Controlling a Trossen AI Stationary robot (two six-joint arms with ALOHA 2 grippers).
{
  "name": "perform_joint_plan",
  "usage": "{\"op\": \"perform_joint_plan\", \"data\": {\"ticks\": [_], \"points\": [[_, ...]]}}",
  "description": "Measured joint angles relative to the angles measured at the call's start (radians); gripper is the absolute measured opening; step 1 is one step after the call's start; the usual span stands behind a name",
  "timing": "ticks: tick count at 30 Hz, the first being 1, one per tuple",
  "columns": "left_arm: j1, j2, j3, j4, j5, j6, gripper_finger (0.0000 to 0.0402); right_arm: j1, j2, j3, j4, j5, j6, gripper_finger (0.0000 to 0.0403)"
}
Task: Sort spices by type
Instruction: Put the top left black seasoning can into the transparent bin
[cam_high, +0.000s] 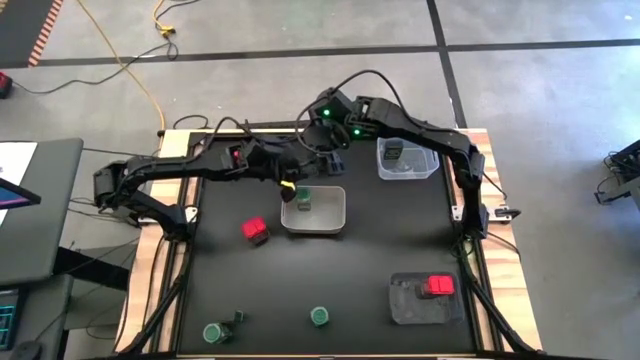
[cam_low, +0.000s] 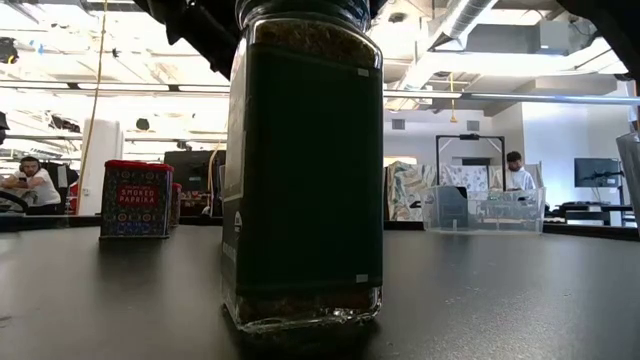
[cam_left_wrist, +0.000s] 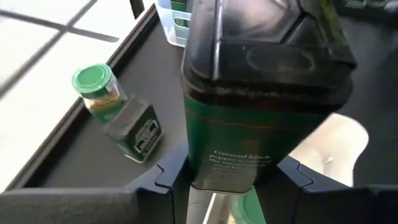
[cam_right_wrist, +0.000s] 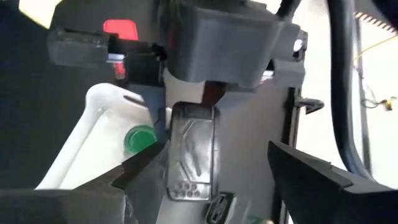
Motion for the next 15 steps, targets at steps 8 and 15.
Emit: {"op": "perform_joint_plan", "data": {"ticks": [8, 15], "points": [[-0.009, 0.001, 0.0, 0.004, -0.057, 0.067, 0.0133, 0.013, 0.0, 0.0, -0.015, -0.001, 0.03, 0.0302], [-0.011, 0.001, 0.014, 0.008, -0.074, 0.078, 0.0133, 0.013, 0.001, -0.005, -0.017, -0.002, 0.038, 0.0302]]}}
